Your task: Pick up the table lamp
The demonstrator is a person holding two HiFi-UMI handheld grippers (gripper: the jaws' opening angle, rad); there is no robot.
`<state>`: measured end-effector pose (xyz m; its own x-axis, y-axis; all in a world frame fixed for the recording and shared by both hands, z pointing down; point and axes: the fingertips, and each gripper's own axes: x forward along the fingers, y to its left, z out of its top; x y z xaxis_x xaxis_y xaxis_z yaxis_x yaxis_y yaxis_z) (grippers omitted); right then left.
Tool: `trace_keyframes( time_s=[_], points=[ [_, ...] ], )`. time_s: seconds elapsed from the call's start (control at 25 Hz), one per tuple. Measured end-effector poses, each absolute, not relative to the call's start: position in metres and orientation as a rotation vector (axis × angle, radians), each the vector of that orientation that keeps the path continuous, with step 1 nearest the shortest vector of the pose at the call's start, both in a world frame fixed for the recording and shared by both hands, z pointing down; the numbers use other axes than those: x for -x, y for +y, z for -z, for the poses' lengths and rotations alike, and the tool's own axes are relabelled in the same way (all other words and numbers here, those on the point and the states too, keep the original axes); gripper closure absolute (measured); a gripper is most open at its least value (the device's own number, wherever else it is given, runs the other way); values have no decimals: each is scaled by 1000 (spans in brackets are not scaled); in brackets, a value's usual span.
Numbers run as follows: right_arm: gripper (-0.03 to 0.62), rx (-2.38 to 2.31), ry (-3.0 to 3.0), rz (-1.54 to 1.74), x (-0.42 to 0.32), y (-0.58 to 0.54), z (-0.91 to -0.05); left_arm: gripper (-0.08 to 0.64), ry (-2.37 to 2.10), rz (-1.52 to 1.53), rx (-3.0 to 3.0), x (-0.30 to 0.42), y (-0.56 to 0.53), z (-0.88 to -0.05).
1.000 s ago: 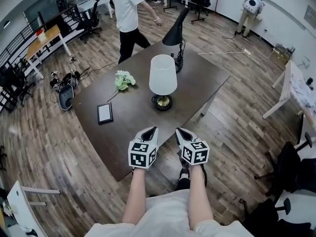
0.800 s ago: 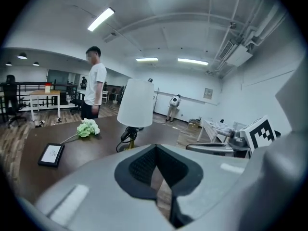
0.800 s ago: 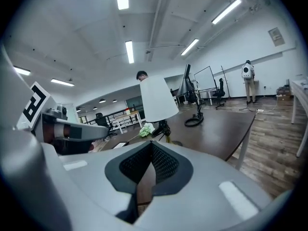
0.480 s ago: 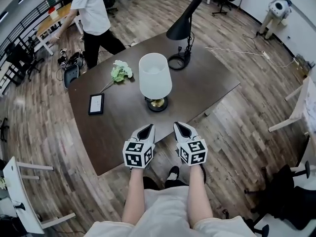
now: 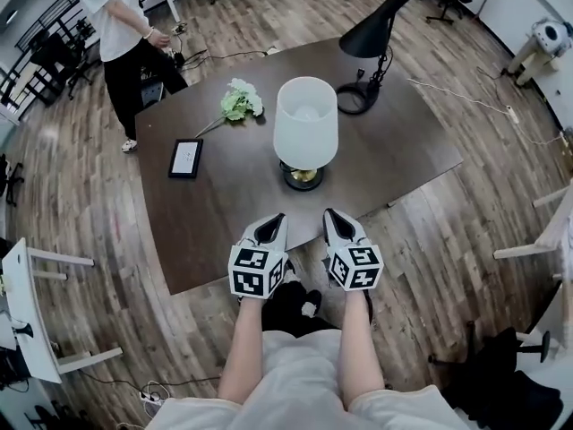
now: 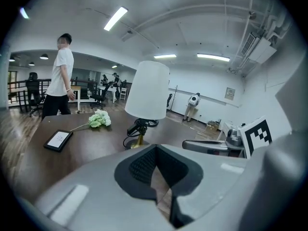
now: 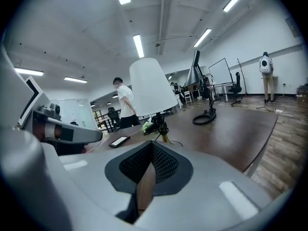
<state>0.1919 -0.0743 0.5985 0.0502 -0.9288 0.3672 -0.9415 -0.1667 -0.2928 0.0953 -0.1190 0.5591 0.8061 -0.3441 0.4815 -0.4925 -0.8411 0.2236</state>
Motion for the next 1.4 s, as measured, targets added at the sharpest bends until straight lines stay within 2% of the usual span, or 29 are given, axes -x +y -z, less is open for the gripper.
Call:
trace_keyframes(
  time_s=[0.56,0.76,0.84,1.04,1.2,1.4],
  points=[
    [562,-2229,-1843,-681,-232,-161,-638,557,-595,-625,-2603,-123,-190,-587],
    [501,-2162,-1832,-616,-237,-189,-662,557,-553,-669,-2563,-127,-206,-615],
    [434,-2127,-1841,-628,-237,-199,-674,557,-560,-667,-2543,-128,-218,-622],
    [347,-2074,-1827,-614,-241,-228,-697,557,-578,-663,-2529,-126,-242,-632],
    [342,-2052,-1832,-549,-242,-251,-703,557,-615,-670,-2513,-116,-256,-635],
    [410,-2034,-1850,-465,-241,-267,-707,557,-667,-676,-2496,-102,-265,-637]
  ],
)
